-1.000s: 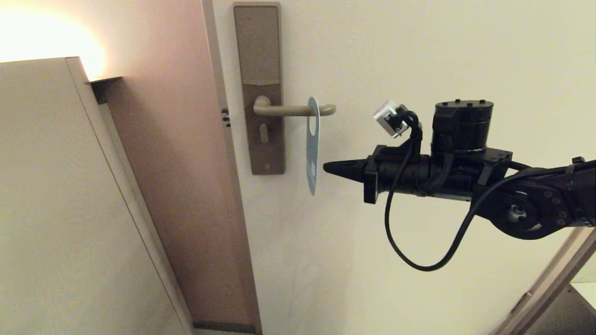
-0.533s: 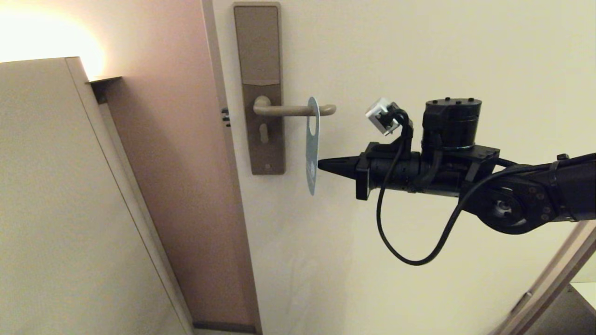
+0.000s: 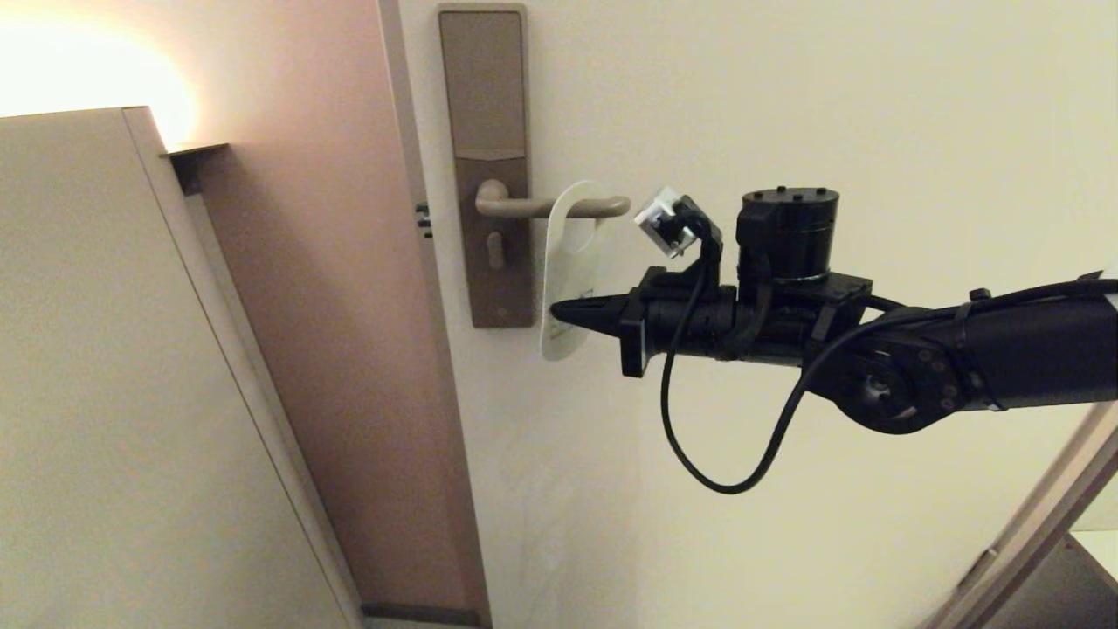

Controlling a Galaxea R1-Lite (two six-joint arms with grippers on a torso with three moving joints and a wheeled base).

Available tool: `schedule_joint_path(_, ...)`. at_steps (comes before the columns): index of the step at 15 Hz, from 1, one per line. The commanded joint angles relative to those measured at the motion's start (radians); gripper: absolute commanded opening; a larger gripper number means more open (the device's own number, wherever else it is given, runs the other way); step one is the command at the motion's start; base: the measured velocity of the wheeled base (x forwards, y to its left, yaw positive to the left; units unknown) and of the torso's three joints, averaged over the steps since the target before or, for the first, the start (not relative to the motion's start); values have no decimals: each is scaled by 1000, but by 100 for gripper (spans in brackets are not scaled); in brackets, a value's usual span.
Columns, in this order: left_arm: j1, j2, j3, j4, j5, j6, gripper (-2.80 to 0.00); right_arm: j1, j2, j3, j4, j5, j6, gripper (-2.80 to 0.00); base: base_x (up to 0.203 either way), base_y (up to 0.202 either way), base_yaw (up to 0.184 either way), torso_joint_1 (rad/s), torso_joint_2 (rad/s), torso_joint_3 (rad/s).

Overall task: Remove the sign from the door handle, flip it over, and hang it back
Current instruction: Hang the sign back with the other side facing out

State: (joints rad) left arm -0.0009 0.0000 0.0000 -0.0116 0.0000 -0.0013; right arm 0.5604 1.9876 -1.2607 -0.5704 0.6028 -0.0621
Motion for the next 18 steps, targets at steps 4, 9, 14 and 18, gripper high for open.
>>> schedule_joint_path(4, 1, 2, 0, -1, 0, 0, -280, 32, 71, -63, -3, -28, -8, -280, 0, 0, 0, 0, 0, 0)
schedule_joint_path(9, -1, 2, 0, -1, 0, 0, -280, 67, 121, -143, -3, -63, -11, -280, 0, 0, 0, 0, 0, 0)
schedule_joint_path(14, 1, 2, 0, -1, 0, 0, -280, 76, 119, -138, -3, -80, -18, -280, 0, 0, 0, 0, 0, 0)
schedule_joint_path(18, -1, 2, 0, -1, 0, 0, -280, 78, 122, -152, -5, -80, -18, -280, 0, 0, 0, 0, 0, 0)
